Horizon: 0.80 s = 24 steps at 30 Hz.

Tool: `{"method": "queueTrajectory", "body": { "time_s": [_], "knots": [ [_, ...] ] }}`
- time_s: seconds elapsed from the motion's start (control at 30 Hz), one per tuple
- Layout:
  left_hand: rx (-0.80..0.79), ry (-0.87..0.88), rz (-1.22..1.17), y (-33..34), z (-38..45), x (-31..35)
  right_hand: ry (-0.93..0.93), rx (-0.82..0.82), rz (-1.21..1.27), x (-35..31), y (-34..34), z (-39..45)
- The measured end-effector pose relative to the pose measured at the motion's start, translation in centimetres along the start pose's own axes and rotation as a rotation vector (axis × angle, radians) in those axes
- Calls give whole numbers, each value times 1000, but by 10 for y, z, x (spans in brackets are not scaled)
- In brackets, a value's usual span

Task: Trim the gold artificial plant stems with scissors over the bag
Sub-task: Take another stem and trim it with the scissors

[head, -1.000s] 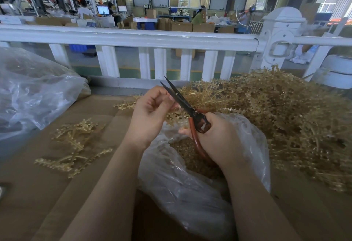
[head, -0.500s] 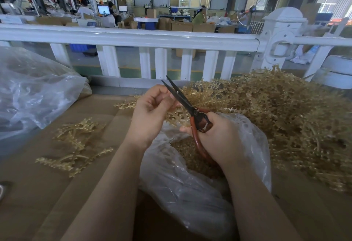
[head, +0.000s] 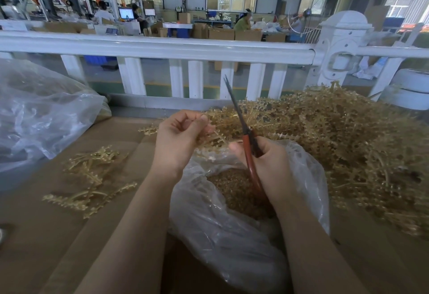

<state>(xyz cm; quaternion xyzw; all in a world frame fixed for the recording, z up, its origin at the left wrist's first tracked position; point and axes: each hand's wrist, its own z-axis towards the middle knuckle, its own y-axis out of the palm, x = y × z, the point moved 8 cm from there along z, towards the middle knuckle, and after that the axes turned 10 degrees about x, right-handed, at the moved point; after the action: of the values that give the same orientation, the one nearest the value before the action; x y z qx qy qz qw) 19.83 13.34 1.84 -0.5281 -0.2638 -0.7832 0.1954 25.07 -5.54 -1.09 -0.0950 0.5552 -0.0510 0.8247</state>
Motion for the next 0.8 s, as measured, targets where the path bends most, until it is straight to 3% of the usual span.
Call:
{"method": "queueTrajectory", "body": {
  "time_s": [0.57,0.8],
  "knots": [
    [-436,-157,118,32,-20,-13,204,-39,460,5,2,2],
    [-438,-177,57,31,-20,-8,227,-73,511,6,2,2]
  ]
}}
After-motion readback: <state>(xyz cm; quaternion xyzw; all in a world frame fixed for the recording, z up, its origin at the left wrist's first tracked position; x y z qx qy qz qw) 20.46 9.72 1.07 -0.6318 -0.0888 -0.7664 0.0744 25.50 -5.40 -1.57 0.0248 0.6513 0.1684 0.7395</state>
